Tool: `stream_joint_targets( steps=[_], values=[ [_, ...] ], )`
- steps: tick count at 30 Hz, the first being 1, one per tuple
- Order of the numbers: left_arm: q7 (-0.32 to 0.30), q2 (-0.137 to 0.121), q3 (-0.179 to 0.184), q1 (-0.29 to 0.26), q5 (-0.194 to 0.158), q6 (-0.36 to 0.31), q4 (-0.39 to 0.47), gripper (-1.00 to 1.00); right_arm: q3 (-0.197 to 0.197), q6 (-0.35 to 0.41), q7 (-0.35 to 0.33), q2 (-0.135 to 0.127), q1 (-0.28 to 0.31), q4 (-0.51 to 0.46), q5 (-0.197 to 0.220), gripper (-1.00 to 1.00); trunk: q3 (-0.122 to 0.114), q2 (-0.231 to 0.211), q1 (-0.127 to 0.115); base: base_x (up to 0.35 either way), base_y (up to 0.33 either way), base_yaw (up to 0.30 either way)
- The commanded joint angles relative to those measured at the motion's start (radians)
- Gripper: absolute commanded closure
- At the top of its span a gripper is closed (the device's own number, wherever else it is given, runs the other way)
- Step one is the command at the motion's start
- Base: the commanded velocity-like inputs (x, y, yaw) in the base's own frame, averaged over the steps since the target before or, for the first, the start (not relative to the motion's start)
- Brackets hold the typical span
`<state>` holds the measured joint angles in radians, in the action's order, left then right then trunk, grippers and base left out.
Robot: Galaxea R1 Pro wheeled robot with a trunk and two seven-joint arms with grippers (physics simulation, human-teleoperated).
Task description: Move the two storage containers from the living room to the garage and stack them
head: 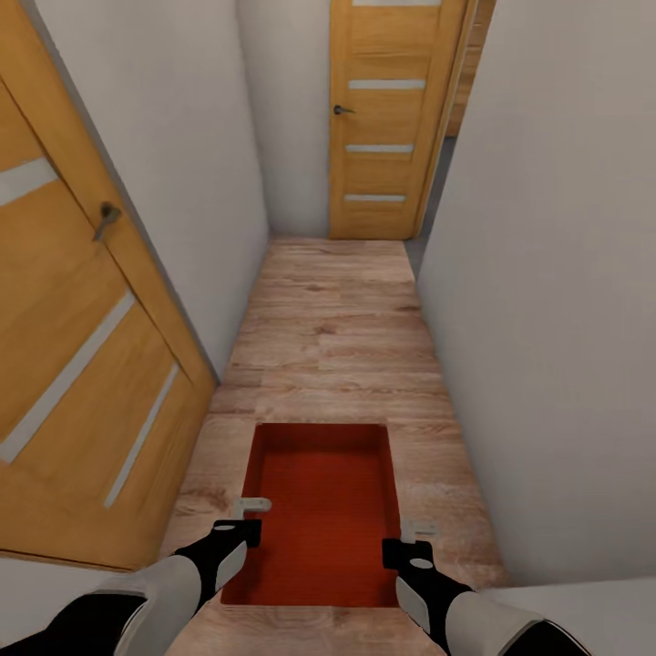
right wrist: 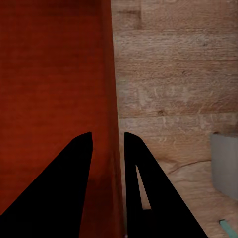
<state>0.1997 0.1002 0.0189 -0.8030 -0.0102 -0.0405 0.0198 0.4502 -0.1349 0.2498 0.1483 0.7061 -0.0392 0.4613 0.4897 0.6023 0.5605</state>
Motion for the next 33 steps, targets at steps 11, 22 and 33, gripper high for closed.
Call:
stream_joint_targets(
  steps=[11,22,33],
  values=[
    [0.035,-0.014,-0.008,-0.001,-0.008,-0.004,-0.003,1.0,0.048,-0.009,0.003,-0.013,0.001,-0.001,-0.001,1.0,0.001,0.001,0.001,0.322,0.088,0.0],
    [0.035,-0.014,-0.008,0.0,-0.008,-0.004,-0.004,1.0,0.048,-0.009,0.003,-0.013,0.0,-0.001,-0.001,1.0,0.001,0.001,0.001,0.322,0.088,0.0],
    [0.035,-0.014,-0.008,-0.001,-0.008,-0.004,-0.004,1.0,0.048,-0.009,0.003,-0.013,0.001,-0.001,0.0,1.0,0.001,0.001,0.001,0.322,0.088,-0.064]
  ],
)
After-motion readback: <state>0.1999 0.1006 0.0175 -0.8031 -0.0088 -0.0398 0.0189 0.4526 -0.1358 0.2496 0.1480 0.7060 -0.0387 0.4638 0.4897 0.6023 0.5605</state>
